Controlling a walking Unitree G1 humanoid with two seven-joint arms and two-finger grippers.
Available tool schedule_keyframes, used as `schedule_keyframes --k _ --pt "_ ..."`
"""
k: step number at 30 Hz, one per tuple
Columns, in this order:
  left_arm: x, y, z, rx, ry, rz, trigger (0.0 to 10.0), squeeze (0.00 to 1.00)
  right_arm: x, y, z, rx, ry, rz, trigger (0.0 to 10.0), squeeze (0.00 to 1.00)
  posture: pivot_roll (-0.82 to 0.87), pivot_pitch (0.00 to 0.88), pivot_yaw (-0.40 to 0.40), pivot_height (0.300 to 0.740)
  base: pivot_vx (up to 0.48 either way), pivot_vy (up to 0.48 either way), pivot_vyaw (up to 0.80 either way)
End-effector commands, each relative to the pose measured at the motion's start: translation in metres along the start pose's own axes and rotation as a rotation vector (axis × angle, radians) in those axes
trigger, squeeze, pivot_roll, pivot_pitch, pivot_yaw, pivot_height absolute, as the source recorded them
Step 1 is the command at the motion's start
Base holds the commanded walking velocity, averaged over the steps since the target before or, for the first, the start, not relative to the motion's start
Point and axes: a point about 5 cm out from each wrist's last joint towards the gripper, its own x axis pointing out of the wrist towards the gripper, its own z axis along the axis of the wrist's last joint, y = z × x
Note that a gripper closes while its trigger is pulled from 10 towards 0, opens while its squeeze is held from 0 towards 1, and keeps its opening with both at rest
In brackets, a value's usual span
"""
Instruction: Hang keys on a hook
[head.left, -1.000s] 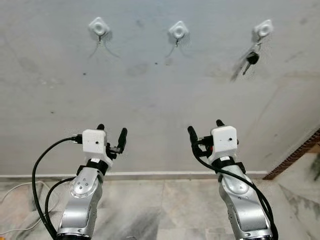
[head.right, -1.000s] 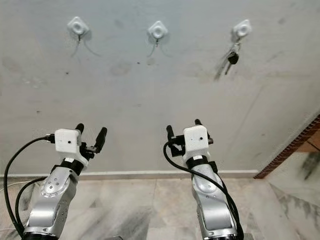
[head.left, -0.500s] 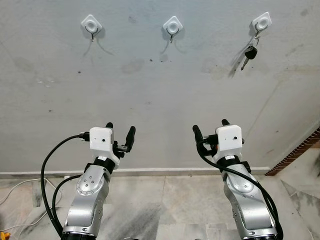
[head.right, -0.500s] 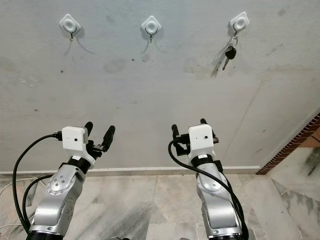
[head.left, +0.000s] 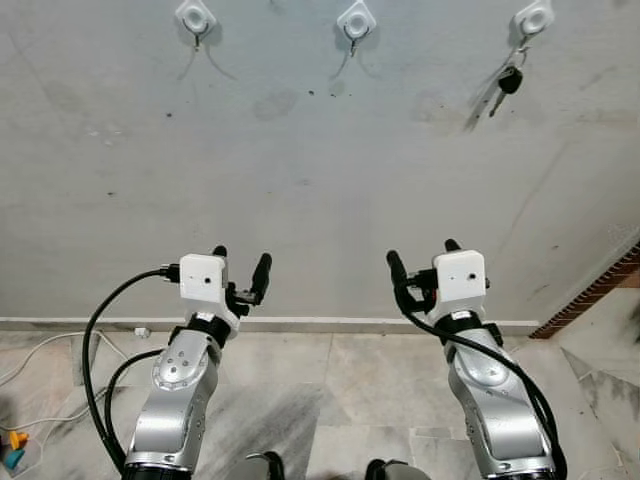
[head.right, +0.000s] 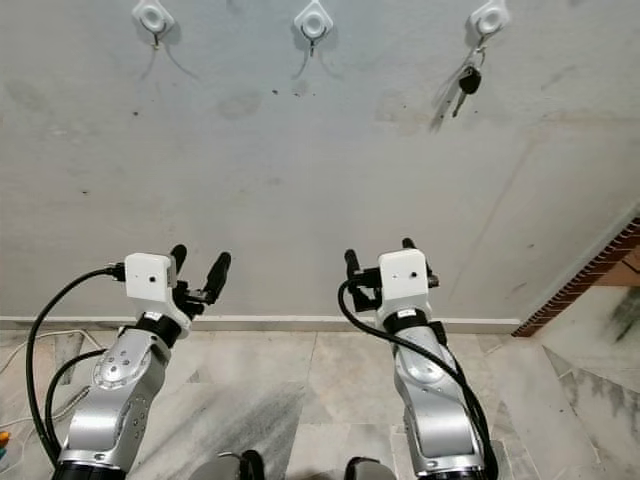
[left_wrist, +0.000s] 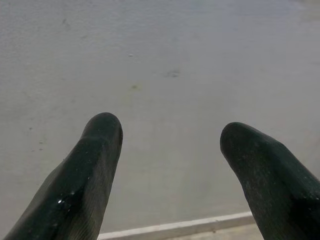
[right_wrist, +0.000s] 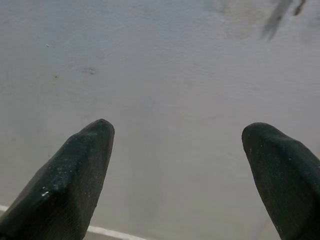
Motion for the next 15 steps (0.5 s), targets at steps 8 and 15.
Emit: schedule_keyframes --k 8,15 --pt "0.0032 -0.0028 0.0008 -0.004 0.005 -0.022 10.0 0.0 -0.0003 -0.0039 0.0033 0.001 -0.01 -0.024 10.0 0.0 -0.07 0.12 0.04 0.74 -0.275 0.0 0.0" --pt "0.0037 -0.0024 0.0005 -0.006 0.005 -0.019 10.0 0.0 -0.0003 -0.0041 0.0032 -0.001 -0.009 -0.023 10.0 0.0 -0.07 0.12 0.036 0.74 -0.284 0.0 0.0"
